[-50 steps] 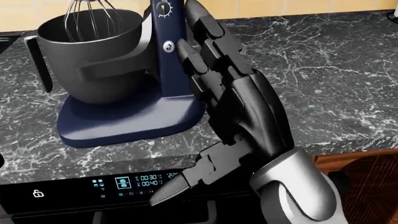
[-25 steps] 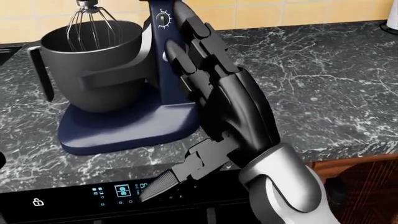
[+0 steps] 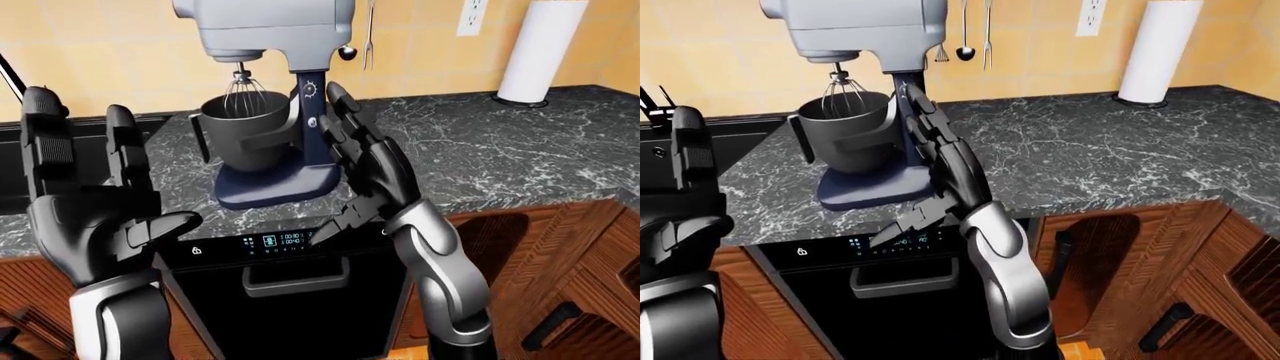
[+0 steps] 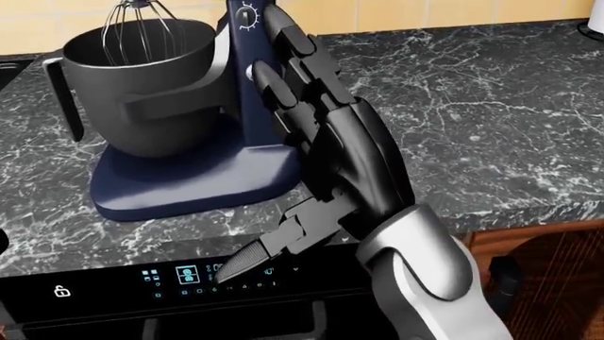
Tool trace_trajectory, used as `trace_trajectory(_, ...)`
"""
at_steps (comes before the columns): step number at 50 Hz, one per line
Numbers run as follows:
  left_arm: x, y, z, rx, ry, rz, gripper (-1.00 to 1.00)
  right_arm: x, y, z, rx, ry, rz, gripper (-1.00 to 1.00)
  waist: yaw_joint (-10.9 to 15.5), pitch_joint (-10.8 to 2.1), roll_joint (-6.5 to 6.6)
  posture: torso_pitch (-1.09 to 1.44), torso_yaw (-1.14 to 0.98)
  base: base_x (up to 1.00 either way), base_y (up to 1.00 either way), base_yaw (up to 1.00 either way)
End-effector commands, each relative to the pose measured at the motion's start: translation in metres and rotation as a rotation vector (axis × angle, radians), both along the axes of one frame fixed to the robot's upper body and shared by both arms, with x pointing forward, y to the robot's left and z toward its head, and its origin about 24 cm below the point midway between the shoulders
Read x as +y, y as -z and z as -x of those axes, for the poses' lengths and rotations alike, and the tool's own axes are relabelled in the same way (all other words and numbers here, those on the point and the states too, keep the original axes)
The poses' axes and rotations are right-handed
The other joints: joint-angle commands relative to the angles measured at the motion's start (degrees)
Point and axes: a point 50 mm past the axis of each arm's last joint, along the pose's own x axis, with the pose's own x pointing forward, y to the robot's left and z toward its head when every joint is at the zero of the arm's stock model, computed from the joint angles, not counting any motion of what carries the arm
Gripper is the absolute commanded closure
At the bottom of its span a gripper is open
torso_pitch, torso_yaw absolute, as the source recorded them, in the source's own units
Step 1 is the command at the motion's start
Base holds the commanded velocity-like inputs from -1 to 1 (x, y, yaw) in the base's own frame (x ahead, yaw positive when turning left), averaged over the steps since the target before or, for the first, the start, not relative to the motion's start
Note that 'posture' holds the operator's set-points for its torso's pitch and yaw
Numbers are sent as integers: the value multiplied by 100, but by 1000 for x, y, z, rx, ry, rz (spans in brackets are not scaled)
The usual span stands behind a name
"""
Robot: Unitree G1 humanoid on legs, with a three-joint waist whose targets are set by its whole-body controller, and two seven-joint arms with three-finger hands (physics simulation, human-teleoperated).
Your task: Open the stand mixer head.
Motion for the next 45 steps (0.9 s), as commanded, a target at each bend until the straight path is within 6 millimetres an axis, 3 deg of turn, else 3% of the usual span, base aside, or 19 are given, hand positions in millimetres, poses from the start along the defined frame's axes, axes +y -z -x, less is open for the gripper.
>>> trace_trajectory(1,-2,-10,4,-61,5,-13,-100,1,-18,3,-87,-6,-22,-100,1,-46,21,-24,0,0,0,0)
trace_trajectory(45,2,-12,1,-62,-5,-11,-100,5,-4,-19,-62,-14,-5,-100,-1,-76,34,-24,0,0,0,0)
